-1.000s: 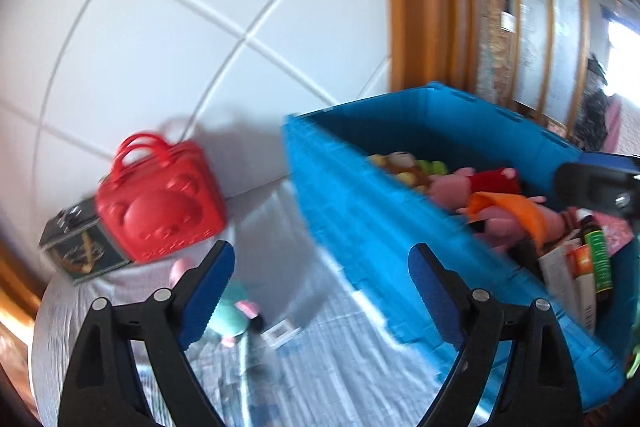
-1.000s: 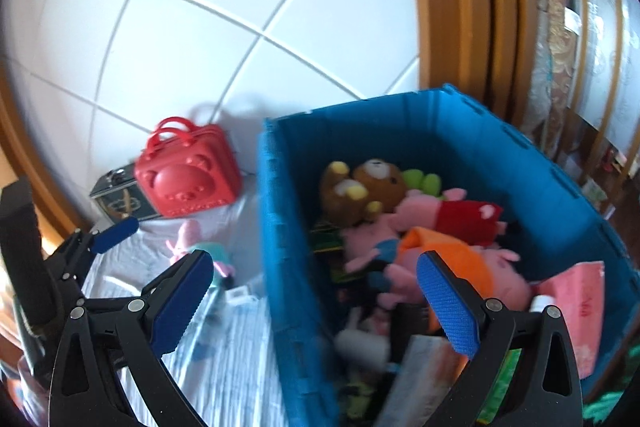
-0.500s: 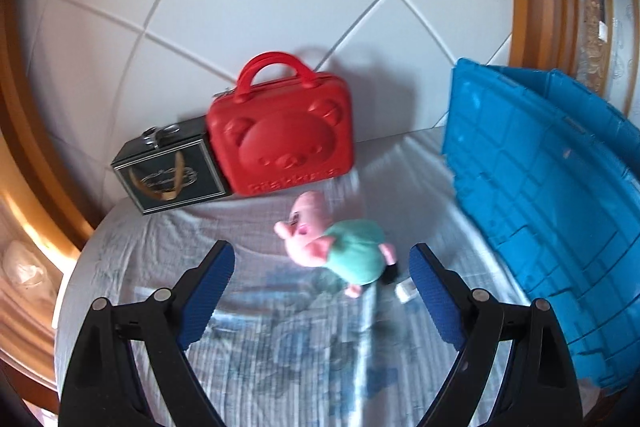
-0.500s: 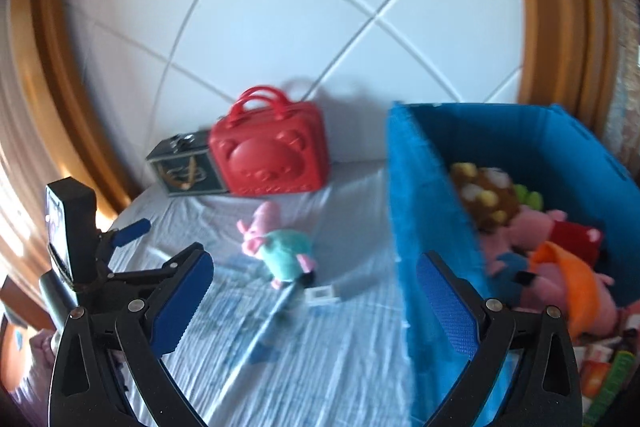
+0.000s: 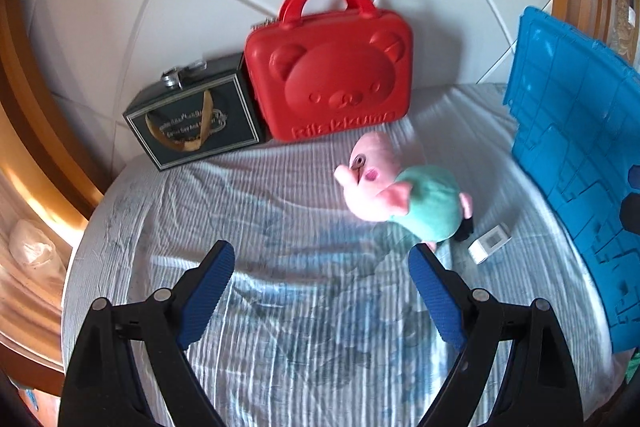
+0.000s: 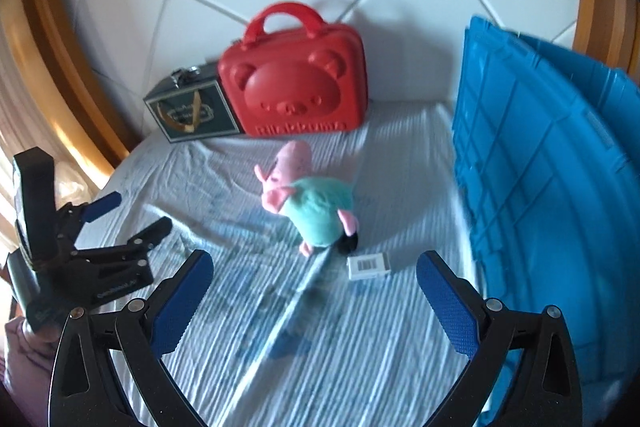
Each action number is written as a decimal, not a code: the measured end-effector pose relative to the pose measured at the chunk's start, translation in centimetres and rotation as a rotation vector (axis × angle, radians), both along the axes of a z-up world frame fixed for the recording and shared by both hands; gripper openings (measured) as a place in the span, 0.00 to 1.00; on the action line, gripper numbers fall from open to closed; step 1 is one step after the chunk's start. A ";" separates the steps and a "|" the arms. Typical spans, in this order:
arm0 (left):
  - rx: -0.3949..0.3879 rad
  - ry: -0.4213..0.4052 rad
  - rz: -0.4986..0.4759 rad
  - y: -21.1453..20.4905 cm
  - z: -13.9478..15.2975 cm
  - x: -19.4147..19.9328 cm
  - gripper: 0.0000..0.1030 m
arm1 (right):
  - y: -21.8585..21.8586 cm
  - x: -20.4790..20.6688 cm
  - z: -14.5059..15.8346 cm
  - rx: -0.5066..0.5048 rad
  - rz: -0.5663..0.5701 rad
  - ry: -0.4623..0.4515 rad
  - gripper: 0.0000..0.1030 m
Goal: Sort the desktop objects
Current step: 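Move both tools back over the bed toward the pig in green shirt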
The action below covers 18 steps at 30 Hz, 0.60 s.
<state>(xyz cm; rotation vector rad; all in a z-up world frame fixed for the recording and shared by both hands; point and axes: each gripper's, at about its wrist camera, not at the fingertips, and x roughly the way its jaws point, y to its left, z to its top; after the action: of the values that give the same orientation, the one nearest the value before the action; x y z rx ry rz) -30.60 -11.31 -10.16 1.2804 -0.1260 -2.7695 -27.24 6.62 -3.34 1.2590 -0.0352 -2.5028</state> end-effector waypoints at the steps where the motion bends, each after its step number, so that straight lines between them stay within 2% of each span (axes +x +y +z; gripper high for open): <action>1: 0.008 -0.015 0.001 -0.5 -0.5 -0.5 0.87 | 0.0 -0.3 -0.6 -0.001 -0.009 -0.010 1.00; 4: 0.048 -0.051 -0.007 -2.0 -2.2 -2.0 0.87 | -0.2 -1.7 -2.8 0.004 -0.048 -0.058 1.00; 9: 0.039 -0.077 -0.042 -2.2 -4.7 -5.2 0.87 | 0.2 -4.0 -5.8 0.040 -0.100 -0.126 1.00; 14: 0.073 -0.105 -0.069 -2.0 -6.9 -8.1 0.87 | 1.3 -6.0 -8.8 0.056 -0.144 -0.177 1.00; 18: 0.129 -0.130 -0.057 -1.4 -8.0 -10.4 0.87 | 2.5 -8.3 -11.8 0.064 -0.185 -0.235 1.00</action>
<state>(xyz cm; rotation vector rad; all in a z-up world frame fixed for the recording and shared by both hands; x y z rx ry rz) -40.95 -12.73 -18.20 1.5118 0.0088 -2.7808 -35.54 9.14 -15.14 1.6397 -0.1355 -2.5095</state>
